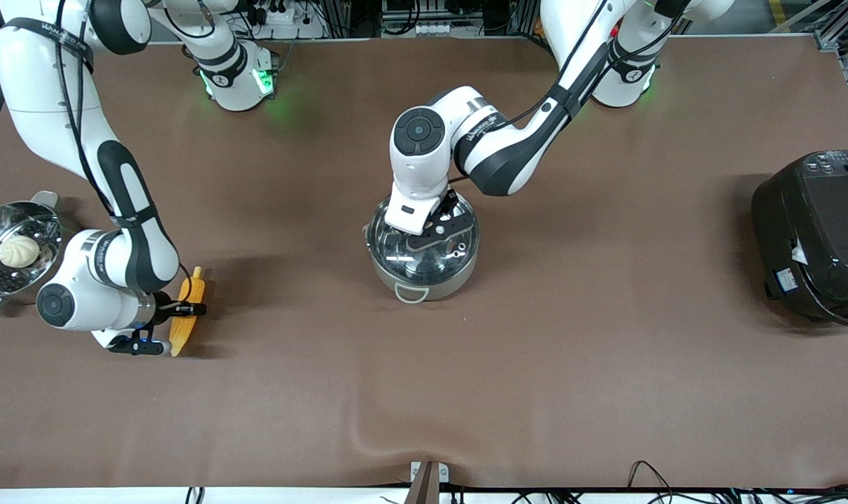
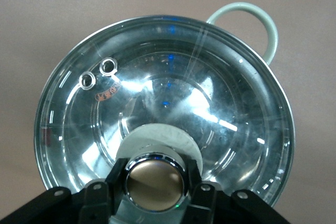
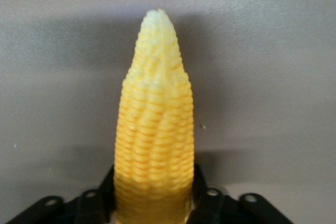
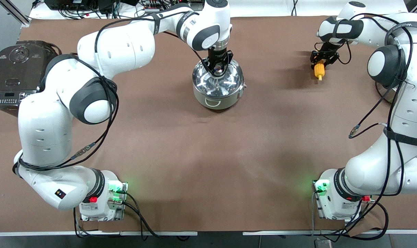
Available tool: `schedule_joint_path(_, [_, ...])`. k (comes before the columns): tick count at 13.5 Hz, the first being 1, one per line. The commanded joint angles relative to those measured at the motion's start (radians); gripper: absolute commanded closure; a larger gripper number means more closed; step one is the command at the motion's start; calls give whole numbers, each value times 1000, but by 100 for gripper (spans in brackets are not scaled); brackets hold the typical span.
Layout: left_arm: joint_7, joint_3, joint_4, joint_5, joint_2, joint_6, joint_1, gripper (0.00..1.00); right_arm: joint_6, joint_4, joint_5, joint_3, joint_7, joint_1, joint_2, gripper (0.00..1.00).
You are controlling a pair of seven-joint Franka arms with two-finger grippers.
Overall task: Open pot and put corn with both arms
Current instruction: 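Grasp the lid with the left gripper while the right gripper grasps the corn, then lift the lid with the left gripper while the right gripper lifts the corn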
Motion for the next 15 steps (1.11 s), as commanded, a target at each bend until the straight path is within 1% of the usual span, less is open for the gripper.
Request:
schedule_joint_path(1, [-30,0,-2,76,-95,-126,26,100,-7,-25,5,4,1,15,-21,99])
schedule_joint_path(2, [-13,-1,-2,87,-136,-178,50,100,-22,-23,4,4,-5,25,-30,98])
schedule_joint_path(4, [1,-4,-5,86,-216,-237,96,100,-85,-20,5,4,6,45,-58,97])
schedule_joint_path(6, [68,-9,-61,72,-307,-245,194,100,-155,-15,10,4,39,85,-102,97])
schedule_joint_path(9, [370,-35,-165,12,-411,-240,403,100,-266,0,13,6,232,194,-162,97])
schedule_joint_path(11, [563,-35,-224,6,-442,-231,521,100,-309,24,15,15,370,289,-188,97])
schedule_joint_path(13, [691,-35,-314,7,-448,-136,621,100,-338,75,15,26,467,396,-201,97])
schedule_joint_path(15, [766,-34,-444,9,-441,28,685,100,-343,128,4,26,503,516,-199,97])
